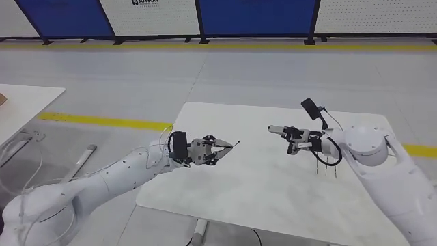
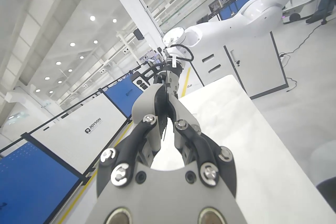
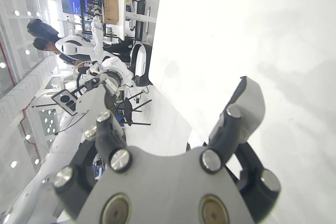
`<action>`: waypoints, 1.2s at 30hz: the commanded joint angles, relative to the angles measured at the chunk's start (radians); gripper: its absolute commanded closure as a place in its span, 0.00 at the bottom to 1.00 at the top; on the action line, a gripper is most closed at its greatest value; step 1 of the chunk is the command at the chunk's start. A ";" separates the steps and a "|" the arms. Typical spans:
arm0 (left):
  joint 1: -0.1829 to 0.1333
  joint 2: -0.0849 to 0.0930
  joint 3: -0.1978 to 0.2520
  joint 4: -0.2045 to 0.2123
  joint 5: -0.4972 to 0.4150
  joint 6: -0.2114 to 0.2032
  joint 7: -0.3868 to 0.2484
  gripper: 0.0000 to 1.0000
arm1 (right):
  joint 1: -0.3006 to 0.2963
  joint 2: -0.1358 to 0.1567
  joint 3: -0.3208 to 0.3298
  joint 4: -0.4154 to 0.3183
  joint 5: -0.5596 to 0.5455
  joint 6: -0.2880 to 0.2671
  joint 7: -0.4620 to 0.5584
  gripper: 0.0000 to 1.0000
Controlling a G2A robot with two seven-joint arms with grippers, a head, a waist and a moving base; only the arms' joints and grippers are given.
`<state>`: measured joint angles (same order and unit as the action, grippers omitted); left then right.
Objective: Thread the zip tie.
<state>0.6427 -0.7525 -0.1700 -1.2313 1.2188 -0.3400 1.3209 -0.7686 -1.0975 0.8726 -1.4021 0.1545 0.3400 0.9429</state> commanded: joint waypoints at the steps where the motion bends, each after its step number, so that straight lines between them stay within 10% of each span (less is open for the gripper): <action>1: 0.000 0.000 0.000 0.000 0.000 0.000 0.000 1.00 | 0.000 0.000 0.000 0.000 0.000 0.000 0.000 0.00; 30: 0.001 0.000 -0.001 -0.001 0.000 0.004 -0.008 1.00 | 0.000 0.000 0.000 0.000 0.000 0.000 0.000 0.00; 36: 0.019 0.020 0.000 -0.074 0.035 0.000 -0.080 1.00 | 0.000 0.000 0.000 0.000 0.000 0.000 0.000 0.00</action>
<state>0.6539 -0.7373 -0.1712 -1.2881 1.2456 -0.3404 1.2536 -0.7686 -1.0975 0.8726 -1.4021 0.1545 0.3400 0.9429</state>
